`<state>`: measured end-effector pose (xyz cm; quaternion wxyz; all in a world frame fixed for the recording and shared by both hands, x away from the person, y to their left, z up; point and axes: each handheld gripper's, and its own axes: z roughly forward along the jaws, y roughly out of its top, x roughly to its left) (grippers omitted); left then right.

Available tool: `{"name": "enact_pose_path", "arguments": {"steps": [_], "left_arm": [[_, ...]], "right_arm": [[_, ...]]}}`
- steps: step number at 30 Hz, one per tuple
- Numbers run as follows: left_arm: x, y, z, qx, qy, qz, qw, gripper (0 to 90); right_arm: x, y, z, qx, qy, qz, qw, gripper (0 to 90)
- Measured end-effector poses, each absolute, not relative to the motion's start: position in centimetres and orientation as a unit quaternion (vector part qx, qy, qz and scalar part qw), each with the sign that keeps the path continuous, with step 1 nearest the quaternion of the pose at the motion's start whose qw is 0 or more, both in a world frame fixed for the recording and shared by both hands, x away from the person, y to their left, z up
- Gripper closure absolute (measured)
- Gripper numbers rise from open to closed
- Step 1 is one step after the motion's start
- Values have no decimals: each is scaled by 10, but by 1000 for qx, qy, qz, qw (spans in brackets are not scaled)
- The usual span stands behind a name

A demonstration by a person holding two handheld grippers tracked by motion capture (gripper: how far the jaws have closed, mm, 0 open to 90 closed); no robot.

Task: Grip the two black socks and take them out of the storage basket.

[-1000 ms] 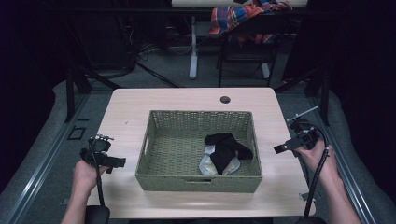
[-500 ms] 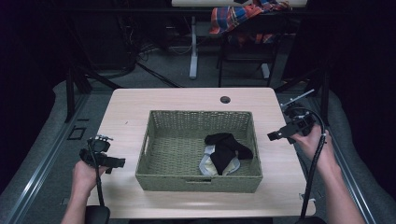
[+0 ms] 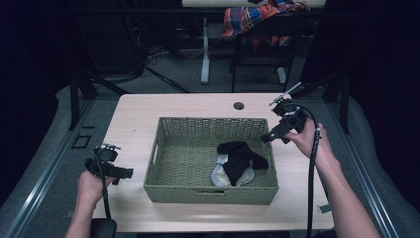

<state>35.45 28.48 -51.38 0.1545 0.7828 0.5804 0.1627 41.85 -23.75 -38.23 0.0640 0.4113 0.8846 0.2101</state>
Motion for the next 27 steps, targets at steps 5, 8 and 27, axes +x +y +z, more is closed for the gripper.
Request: {"name": "enact_pose_path", "arguments": {"steps": [5, 8, 27], "left_arm": [[354, 286, -513, 781, 582, 163, 157, 2], [354, 286, -513, 782, 581, 164, 156, 2], [355, 285, -513, 782, 581, 163, 158, 2]], "right_arm": [[427, -220, -391, 402, 892, 199, 49, 0], [429, -215, -395, 400, 894, 197, 48, 0], [444, -184, -431, 392, 905, 163, 25, 232]]}}
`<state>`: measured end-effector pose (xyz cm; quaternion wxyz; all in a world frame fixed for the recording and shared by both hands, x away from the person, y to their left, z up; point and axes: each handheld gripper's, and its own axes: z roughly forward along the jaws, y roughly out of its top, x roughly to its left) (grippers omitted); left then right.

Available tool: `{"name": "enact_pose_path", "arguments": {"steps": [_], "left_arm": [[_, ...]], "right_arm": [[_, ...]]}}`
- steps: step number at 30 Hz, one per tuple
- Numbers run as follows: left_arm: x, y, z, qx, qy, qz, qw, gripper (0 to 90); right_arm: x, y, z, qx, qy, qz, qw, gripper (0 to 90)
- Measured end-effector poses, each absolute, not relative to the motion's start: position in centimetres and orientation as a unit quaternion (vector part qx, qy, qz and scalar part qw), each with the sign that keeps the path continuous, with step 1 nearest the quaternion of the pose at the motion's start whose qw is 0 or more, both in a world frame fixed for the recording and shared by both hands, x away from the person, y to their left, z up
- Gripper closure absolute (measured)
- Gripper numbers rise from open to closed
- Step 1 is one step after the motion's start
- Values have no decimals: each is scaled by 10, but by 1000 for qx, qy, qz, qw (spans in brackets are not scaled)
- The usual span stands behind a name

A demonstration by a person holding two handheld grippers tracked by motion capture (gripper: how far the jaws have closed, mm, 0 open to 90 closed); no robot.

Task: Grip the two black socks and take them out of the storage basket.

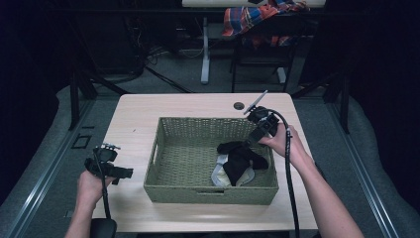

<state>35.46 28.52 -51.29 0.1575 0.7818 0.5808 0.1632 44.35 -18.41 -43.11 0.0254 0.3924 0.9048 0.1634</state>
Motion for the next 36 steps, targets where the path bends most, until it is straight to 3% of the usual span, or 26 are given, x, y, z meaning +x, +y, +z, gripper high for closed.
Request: {"name": "enact_pose_path", "arguments": {"steps": [5, 6, 7, 8, 13, 14, 16, 19, 36], "left_arm": [[354, 285, -512, 783, 580, 163, 157, 2], [354, 285, -512, 781, 581, 164, 158, 2], [354, 285, -512, 781, 581, 164, 158, 2], [354, 286, -512, 782, 581, 162, 158, 2], [354, 285, -512, 782, 580, 163, 160, 2], [354, 285, -512, 782, 580, 163, 160, 2], [354, 285, -512, 782, 580, 163, 160, 2], [354, 285, -512, 782, 580, 164, 159, 2], [354, 286, -512, 781, 581, 163, 162, 2]], "right_arm": [[448, -175, -444, 389, 911, 138, 19, 357], [448, -170, -452, 386, 914, 124, 13, 477], [448, -170, -452, 386, 914, 124, 13, 477], [450, -167, -458, 385, 916, 114, 14, 540], [455, -165, -465, 391, 914, 103, 4, 625], [456, -163, -468, 391, 916, 94, 0, 724], [455, -161, -469, 389, 917, 87, -4, 815], [453, -160, -465, 386, 918, 91, 2, 850], [444, -163, -408, 379, 912, 151, 36, 854]]}}
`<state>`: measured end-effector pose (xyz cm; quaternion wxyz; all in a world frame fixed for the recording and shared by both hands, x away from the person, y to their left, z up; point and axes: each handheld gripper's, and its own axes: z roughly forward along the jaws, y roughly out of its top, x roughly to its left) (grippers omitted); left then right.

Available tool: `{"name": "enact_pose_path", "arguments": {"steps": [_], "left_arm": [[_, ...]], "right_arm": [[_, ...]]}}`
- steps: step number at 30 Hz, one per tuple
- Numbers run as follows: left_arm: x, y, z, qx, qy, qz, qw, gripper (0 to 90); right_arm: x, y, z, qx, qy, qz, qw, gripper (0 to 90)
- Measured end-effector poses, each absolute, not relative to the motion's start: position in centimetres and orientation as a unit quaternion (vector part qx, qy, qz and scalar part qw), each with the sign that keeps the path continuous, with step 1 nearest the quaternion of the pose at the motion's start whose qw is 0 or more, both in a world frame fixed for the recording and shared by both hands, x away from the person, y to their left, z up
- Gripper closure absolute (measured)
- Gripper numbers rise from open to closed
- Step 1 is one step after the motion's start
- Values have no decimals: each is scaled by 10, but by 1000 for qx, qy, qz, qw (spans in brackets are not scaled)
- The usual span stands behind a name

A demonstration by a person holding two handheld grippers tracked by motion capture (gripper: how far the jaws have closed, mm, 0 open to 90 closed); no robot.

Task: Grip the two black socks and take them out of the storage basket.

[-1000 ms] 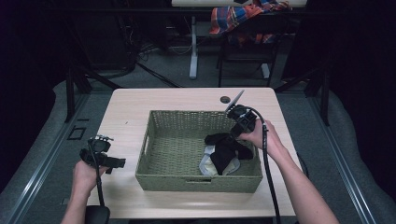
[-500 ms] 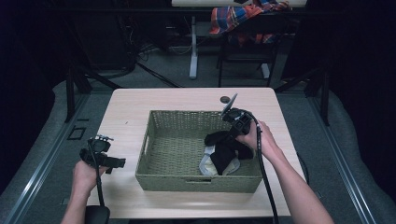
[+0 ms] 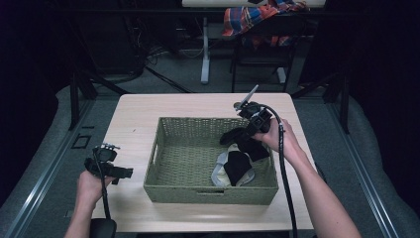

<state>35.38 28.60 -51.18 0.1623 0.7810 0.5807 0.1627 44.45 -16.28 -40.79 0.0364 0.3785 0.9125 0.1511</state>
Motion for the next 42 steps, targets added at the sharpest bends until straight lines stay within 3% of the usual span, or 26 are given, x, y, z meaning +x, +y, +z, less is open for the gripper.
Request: {"name": "enact_pose_path", "arguments": {"steps": [42], "left_arm": [[354, 288, -511, 779, 583, 162, 165, 2]], "right_arm": [[444, -180, -327, 382, 901, 195, 68, 853]]}}
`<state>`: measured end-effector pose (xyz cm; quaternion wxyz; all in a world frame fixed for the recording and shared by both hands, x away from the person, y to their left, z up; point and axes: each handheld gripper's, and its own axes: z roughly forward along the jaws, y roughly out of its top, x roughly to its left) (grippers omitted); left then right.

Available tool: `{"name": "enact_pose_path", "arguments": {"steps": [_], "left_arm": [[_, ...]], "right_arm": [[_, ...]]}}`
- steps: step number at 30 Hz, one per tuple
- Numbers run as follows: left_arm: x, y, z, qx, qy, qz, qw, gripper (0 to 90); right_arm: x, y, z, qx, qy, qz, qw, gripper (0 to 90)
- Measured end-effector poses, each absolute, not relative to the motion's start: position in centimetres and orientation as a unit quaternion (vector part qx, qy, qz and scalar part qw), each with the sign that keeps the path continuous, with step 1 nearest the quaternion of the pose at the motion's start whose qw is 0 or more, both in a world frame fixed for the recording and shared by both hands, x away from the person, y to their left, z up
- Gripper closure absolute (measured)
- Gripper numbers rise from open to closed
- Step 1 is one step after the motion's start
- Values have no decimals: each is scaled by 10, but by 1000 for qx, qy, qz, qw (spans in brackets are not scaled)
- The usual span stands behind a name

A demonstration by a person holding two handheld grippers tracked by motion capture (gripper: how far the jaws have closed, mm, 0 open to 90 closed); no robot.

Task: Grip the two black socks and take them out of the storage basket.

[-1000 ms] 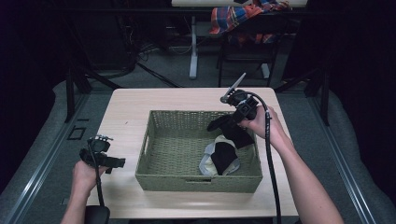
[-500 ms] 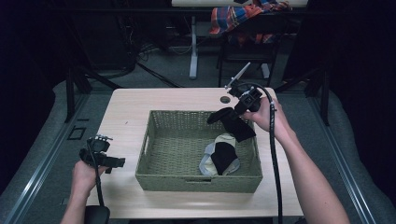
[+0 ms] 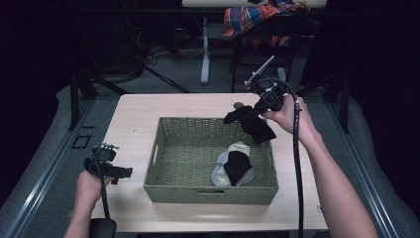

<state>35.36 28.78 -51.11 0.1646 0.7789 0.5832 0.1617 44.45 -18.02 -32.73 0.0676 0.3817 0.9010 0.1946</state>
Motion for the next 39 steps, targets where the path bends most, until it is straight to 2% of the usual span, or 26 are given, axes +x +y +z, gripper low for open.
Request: {"name": "enact_pose_path", "arguments": {"steps": [20, 31, 39], "left_arm": [[354, 287, -511, 780, 582, 162, 166, 2], [354, 287, -511, 780, 582, 162, 165, 2], [354, 287, -511, 779, 583, 161, 165, 2]], "right_arm": [[429, -241, -306, 422, 880, 194, 97, 853], [416, -294, -304, 466, 854, 201, 111, 853], [409, -318, -309, 490, 842, 195, 117, 853]]}}
